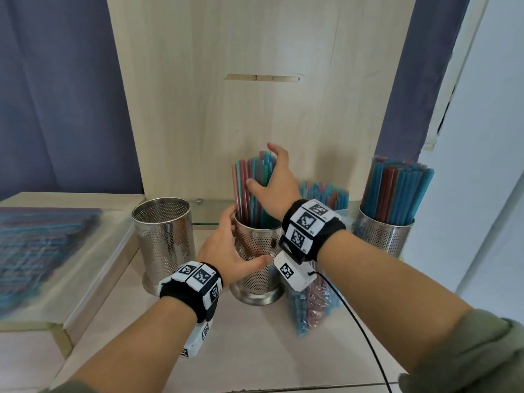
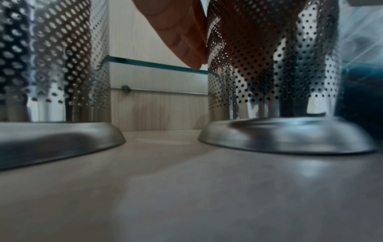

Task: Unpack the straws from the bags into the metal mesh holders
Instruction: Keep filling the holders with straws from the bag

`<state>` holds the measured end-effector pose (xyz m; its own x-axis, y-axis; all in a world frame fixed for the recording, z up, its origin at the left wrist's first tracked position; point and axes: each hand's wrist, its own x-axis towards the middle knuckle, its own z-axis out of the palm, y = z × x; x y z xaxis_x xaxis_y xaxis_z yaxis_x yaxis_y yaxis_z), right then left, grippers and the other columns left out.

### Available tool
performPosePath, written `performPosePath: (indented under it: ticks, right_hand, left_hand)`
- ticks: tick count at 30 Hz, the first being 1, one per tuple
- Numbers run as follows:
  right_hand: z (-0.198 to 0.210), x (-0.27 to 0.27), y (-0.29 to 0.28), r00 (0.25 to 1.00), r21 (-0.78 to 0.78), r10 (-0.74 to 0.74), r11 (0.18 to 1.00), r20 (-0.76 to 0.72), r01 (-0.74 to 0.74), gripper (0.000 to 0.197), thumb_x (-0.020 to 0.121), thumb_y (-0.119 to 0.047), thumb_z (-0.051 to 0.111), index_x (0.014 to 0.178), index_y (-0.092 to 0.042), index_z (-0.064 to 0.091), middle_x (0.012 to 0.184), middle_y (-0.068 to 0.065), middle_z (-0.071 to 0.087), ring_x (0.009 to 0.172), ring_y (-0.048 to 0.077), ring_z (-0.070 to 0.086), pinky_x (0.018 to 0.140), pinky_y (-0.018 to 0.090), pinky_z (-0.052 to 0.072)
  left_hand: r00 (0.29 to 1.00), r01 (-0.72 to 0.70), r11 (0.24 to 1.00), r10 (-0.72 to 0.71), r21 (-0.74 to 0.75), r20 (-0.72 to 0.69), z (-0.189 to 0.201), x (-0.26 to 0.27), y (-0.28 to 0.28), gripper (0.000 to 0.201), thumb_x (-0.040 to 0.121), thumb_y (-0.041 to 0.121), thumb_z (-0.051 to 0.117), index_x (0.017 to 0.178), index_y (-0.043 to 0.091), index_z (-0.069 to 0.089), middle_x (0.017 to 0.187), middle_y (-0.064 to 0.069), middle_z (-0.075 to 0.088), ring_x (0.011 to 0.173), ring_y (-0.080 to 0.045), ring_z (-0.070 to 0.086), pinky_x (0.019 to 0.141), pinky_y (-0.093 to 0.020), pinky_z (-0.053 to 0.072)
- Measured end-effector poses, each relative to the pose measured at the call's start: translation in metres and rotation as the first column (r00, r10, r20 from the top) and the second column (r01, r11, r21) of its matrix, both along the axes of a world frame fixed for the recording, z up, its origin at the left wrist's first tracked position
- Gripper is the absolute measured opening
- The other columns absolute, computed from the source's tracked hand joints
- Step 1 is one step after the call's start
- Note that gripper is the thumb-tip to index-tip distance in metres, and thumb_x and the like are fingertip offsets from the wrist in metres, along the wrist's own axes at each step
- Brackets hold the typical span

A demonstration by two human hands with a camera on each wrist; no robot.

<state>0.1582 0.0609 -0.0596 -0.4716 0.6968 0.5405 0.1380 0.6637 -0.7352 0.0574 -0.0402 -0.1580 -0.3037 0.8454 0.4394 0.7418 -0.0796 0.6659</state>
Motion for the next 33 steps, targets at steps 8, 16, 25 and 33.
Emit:
performPosePath:
  ticks: [8, 16, 25, 33]
  right_hand:
    - [0.004, 0.025, -0.012, 0.994, 0.266, 0.05, 0.964, -0.102, -0.021, 0.085, 0.086, -0.013, 0.072, 0.154, -0.018, 0.02, 0.146, 0.007, 0.038, 0.127, 0.013, 0.044, 0.109, 0.025, 0.037]
    - [-0.024, 0.1, 0.005, 0.915, 0.145, -0.393, 0.914, 0.09, 0.379, 0.073, 0.085, -0.04, 0.071, 0.144, -0.012, 0.038, 0.142, 0.012, 0.042, 0.133, 0.031, 0.038, 0.112, 0.041, 0.032]
    - [-0.063, 0.1, 0.018, 0.79, -0.208, -0.352, 0.837, 0.502, 0.505, 0.133, 0.065, -0.061, 0.083, 0.157, -0.01, 0.001, 0.156, 0.022, 0.027, 0.142, 0.039, 0.033, 0.111, 0.047, 0.036]
    - [-0.079, 0.12, 0.015, 0.909, -0.392, -0.261, 0.838, 0.325, 0.381, 0.049, 0.064, -0.043, 0.091, 0.072, -0.012, 0.053, 0.063, 0.0, 0.053, 0.058, 0.017, 0.054, 0.044, 0.025, 0.036]
  left_hand:
    - [1.0, -0.007, 1.0, 0.007, 0.009, -0.018, 0.0, 0.001, 0.0, 0.122, 0.056, 0.062, 0.083, 0.148, 0.031, 0.009, 0.14, 0.004, 0.052, 0.122, -0.01, 0.053, 0.104, -0.035, 0.046]
    - [0.999, -0.027, 1.0, 0.028, 0.013, -0.015, 0.0, 0.0, 0.005, 0.117, 0.061, 0.055, 0.084, 0.15, 0.029, 0.012, 0.145, 0.006, 0.046, 0.126, -0.009, 0.049, 0.104, -0.028, 0.04]
    - [0.974, -0.162, 0.985, 0.152, -0.051, -0.168, -0.001, -0.005, 0.01, 0.119, 0.057, 0.08, 0.069, 0.149, 0.02, 0.021, 0.146, -0.001, 0.043, 0.133, -0.015, 0.04, 0.111, -0.043, 0.037]
    - [0.86, -0.47, 0.878, 0.478, 0.084, -0.177, 0.012, 0.025, -0.014, 0.128, 0.058, 0.058, 0.084, 0.15, 0.006, 0.013, 0.147, -0.017, 0.029, 0.136, -0.031, 0.029, 0.113, -0.042, 0.028]
